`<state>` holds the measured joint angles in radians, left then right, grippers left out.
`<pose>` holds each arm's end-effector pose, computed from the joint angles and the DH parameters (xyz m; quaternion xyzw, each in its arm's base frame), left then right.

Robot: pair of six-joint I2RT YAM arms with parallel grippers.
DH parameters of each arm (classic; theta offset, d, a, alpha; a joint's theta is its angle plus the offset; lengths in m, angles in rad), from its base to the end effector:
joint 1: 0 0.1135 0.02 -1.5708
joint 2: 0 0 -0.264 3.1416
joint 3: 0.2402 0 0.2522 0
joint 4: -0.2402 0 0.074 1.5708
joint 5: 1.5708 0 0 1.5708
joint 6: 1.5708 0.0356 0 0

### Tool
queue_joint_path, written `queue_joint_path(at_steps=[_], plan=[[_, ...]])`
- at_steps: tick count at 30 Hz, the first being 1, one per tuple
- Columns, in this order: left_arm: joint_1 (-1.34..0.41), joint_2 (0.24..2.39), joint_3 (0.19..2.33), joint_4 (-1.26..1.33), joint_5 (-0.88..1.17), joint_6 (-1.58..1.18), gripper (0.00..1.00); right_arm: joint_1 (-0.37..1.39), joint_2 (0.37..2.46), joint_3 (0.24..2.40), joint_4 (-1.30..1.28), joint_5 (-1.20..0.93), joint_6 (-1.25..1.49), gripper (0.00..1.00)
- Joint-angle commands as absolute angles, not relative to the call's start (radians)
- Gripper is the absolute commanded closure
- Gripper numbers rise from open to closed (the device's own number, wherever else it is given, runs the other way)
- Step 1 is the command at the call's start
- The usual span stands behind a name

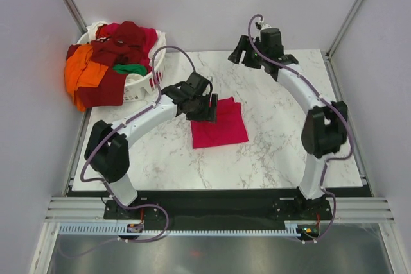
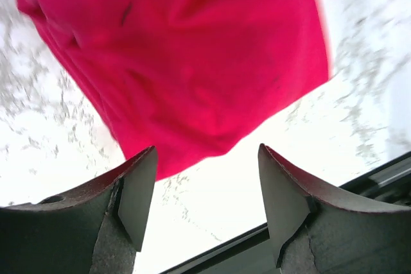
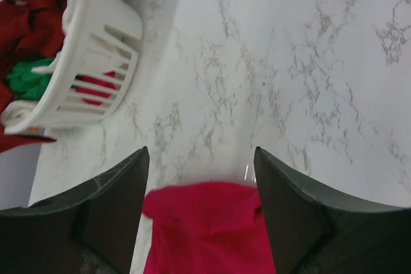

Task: Fold and stack the t-shirts
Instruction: Fold the tshirt

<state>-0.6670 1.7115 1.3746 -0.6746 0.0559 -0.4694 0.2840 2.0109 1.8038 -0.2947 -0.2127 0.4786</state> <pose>0.2865 -0.2281 0.2577 0.1025 0.9553 -0.1711 0.2181 0.4586 0.1417 0.3084 0.0293 0.8569 0.2733 0.4362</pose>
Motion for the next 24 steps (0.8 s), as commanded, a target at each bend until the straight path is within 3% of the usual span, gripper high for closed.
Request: queue_joint_path(at_steps=[1,2,3,6,11,19,24], plan=[[-0.652,1.684,1.466,-0.704,0.026,-0.436,0.29,0.299,1.748,1.52,-0.195,-0.276,0.518,0.27],[-0.646,1.69,1.485,-0.704,0.031,-0.433,0.3,0.304,1.714,1.455,-0.167,-0.322,0.534,0.33],[-0.644,1.71,1.489,-0.704,0.031,-0.431,0.33,0.308,1.688,1.4,-0.135,-0.343,0.544,0.45],[-0.638,1.758,1.511,-0.701,0.029,-0.413,0.38,0.337,1.638,1.258,-0.133,-0.353,0.535,0.53],[-0.626,1.894,1.564,-0.692,0.002,-0.387,0.4,0.344,1.701,1.288,-0.189,-0.33,0.473,0.55],[-0.532,2.04,1.661,-0.676,0.043,-0.356,0.41,0.35,1.887,1.31,-0.143,-0.46,0.503,0.61],[-0.463,2.083,1.68,-0.661,0.084,-0.356,0.42,0.35,1.942,1.272,-0.153,-0.32,0.499,0.59]])
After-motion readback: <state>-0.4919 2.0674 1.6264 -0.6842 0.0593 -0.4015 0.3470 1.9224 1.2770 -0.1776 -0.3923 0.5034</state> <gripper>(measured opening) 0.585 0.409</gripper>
